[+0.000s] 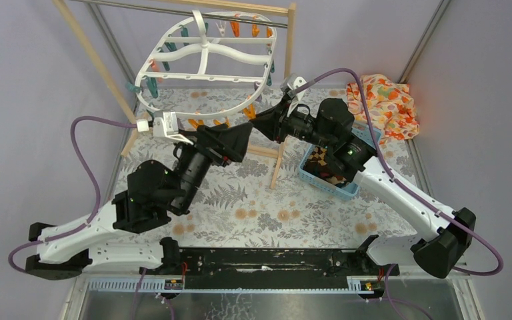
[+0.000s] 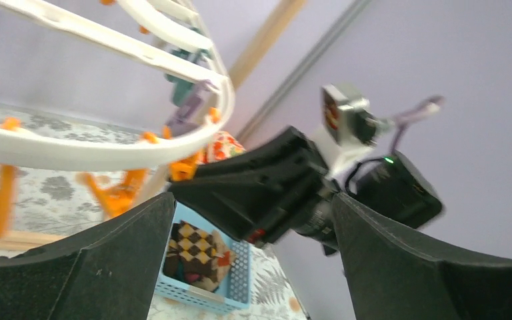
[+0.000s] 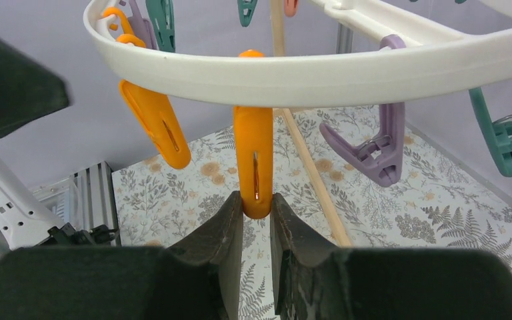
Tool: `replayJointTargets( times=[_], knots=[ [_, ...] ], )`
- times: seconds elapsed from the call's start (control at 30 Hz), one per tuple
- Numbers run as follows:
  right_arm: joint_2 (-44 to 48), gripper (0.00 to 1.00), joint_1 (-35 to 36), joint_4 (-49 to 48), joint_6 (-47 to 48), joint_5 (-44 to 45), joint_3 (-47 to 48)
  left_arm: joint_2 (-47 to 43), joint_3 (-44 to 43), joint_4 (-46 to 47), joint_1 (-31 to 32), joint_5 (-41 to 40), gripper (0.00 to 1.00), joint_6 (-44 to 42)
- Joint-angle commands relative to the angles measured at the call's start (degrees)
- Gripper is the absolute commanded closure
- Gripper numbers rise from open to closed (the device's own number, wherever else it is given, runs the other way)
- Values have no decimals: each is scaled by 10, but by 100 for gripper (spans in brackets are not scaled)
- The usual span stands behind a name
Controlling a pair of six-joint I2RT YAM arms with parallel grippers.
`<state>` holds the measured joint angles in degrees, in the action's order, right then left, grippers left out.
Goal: Clip the socks to the hanger
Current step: Open the clamp at the hanger.
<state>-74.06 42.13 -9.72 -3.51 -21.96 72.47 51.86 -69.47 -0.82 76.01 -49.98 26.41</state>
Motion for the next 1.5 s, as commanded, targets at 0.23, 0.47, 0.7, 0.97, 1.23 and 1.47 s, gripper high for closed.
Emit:
replayJointTargets(
  times=[0.23,0.47,0.7,0.97,1.23,1.47],
  knots=[
    [15,100,7,-22,-5,4,21,62,-3,-7,-99,109,7,27],
    [6,100,8,-25,-24,-15,29,89,0,55,-108,104,16,-31],
    [32,100,8,-21,-21,-6,15,69,13,77,-110,62,17,-79],
    [47,100,8,-29,-27,-17,3,79,-7,66,-121,66,17,-112],
    [50,100,8,-23,-25,-23,9,103,-27,48,-152,90,16,-85],
    [54,100,8,-25,-29,-23,1,119,-42,67,-162,87,19,-103]
  ],
)
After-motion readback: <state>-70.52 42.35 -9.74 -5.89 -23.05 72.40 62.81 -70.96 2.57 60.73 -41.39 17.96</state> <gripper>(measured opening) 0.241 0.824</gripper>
